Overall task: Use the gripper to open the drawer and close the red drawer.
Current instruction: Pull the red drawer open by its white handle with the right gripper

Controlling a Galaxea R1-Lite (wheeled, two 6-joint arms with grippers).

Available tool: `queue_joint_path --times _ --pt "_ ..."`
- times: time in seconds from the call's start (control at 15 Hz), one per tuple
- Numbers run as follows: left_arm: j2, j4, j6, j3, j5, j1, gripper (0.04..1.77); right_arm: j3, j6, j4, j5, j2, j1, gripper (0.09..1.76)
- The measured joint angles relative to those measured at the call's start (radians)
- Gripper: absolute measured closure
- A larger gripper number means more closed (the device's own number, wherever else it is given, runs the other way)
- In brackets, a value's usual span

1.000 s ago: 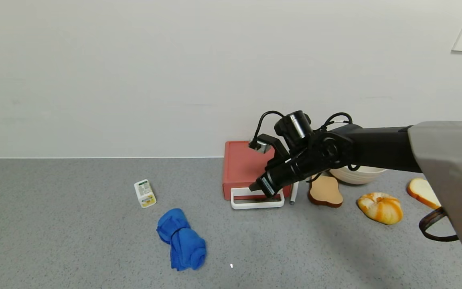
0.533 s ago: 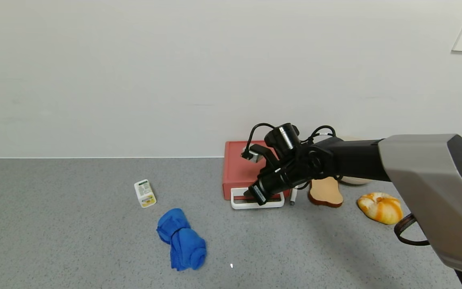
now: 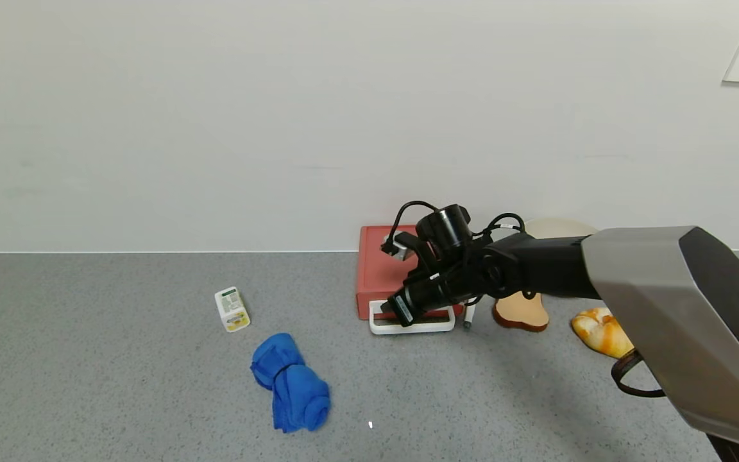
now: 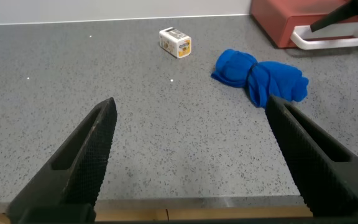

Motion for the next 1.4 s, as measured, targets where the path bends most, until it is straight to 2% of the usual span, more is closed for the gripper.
queue_joint_path --times 0.27,0.67,1.13,1.4 --pt "0.000 0.000 0.000 0.000 0.000 0.000 0.09 0.000 0.004 -0.017 -0.039 0.021 -0.001 1.73" --pt "0.000 0.000 0.001 0.000 0.001 0.000 0.09 0.000 0.011 -0.013 -0.042 0.039 0.005 1.73" --pt "0.000 0.000 0.001 0.000 0.001 0.000 0.09 0.001 0.100 0.019 -0.041 0.042 0.019 1.73" --pt "0.000 0.000 0.001 0.000 0.001 0.000 0.09 0.007 0.138 0.089 -0.036 0.025 0.034 1.73"
